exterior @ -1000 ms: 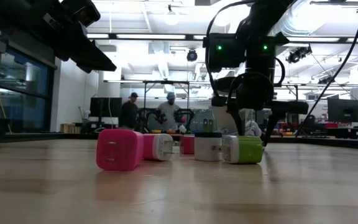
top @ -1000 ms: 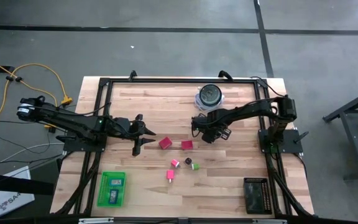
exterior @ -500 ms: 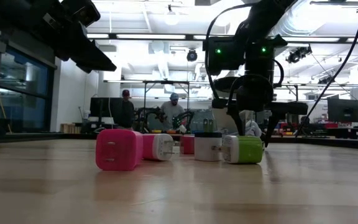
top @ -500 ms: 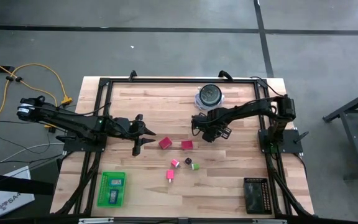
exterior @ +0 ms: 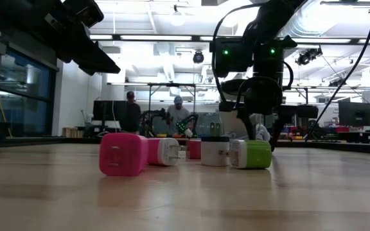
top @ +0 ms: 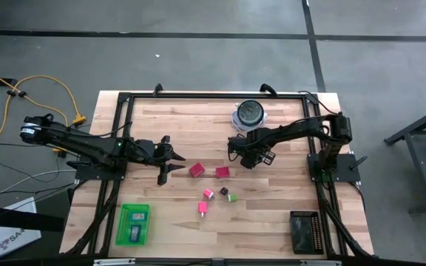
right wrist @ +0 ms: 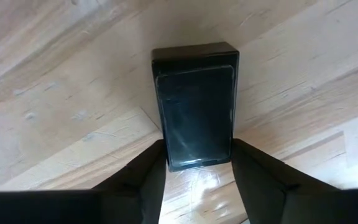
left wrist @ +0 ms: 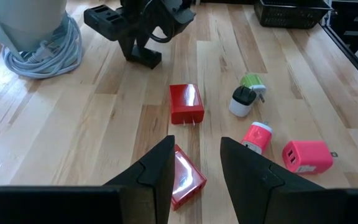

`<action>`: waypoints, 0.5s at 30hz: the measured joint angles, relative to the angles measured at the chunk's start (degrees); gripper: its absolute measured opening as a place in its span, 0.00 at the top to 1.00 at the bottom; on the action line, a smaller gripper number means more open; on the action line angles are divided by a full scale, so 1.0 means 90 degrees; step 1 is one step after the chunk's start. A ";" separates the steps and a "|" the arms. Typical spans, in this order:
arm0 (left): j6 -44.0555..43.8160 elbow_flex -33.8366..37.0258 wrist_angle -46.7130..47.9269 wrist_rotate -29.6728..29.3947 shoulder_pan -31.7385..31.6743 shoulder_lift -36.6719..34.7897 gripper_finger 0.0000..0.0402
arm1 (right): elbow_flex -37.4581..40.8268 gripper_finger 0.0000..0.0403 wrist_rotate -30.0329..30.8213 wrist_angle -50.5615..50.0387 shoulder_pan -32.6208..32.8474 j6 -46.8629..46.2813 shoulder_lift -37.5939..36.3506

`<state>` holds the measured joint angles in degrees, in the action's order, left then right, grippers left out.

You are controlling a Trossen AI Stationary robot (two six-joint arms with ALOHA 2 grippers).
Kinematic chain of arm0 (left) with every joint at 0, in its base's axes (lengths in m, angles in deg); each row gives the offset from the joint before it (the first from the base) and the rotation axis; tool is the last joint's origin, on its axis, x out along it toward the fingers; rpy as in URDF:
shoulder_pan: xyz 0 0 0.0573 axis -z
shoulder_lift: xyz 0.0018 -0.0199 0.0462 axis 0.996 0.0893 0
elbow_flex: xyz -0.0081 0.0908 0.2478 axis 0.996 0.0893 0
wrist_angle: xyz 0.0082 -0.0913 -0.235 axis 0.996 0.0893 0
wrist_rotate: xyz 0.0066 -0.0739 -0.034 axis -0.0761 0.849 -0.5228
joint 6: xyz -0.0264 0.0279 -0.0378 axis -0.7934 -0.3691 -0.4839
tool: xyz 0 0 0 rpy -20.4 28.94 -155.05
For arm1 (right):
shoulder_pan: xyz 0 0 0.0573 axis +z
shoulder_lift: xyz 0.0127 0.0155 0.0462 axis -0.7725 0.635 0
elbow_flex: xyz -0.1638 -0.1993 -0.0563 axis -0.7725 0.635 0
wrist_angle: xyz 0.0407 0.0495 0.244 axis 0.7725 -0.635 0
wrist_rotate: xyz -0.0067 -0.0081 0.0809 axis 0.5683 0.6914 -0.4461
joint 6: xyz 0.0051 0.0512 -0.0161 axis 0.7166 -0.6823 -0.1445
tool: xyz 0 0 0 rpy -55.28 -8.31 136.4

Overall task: Pick & Place Office items
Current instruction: Put the black digital timer into the green bin

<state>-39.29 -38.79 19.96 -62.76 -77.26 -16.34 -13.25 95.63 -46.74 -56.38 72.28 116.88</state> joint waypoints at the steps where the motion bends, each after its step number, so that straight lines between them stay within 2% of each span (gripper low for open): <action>1: 0.0000 -0.0001 0.0000 0.0001 0.0000 0.0000 0.69 | 0.0000 0.62 0.0000 0.0000 0.0000 -0.0002 0.0000; 15: 0.0000 -0.0002 0.0000 0.0000 0.0000 0.0000 0.69 | 0.0000 0.63 -0.0039 0.0005 0.0002 -0.0006 0.0000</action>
<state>-39.29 -38.81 19.96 -62.76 -77.26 -16.34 -13.25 95.27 -46.70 -56.36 72.22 116.88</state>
